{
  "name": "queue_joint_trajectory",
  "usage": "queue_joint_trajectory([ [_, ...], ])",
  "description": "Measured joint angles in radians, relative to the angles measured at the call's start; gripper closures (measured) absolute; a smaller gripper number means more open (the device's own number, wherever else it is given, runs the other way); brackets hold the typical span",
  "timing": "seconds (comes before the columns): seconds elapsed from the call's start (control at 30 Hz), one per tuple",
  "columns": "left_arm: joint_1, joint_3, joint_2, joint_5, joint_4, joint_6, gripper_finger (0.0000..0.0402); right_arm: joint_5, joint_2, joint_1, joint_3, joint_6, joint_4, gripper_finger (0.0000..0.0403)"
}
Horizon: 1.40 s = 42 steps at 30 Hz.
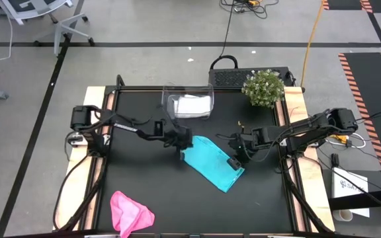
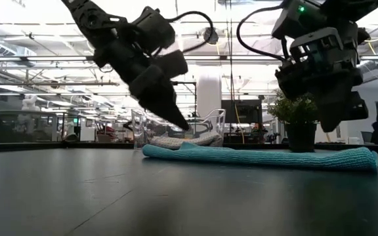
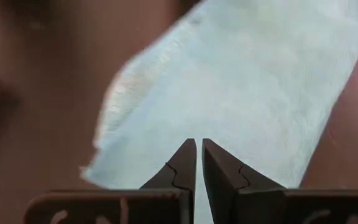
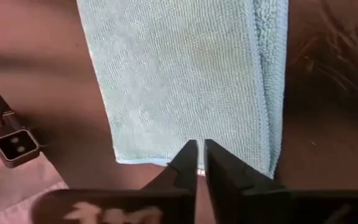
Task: Fold microfiber towels
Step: Fold the blue microfiber towel
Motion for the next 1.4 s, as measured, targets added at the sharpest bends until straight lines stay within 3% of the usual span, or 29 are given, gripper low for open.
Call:
queue_joint_trajectory([
  [0.2,-0.032,0.000,0.073,-0.001,0.009,-0.006,0.0371,0.055,0.000,0.026,0.000,0.056,0.051,0.0401],
  [0.5,-0.029,0.000,0.075,-0.062,-0.072,-0.027,0.0371,0.137,0.060,0.112,0.000,0.139,0.145,0.0402],
  [0.87,-0.031,0.002,0.084,-0.064,-0.065,-0.069,0.0371,0.107,0.213,0.164,0.000,0.142,0.249,0.0403],
  [1.1,-0.045,0.002,0.084,-0.070,-0.088,-0.114,0.0371,0.108,0.212,0.155,0.001,0.045,0.229,0.0403],
  [1.4,-0.104,0.005,0.082,-0.071,-0.166,-0.270,0.0371,0.127,0.209,0.058,0.004,-0.232,0.124,0.0403],
])
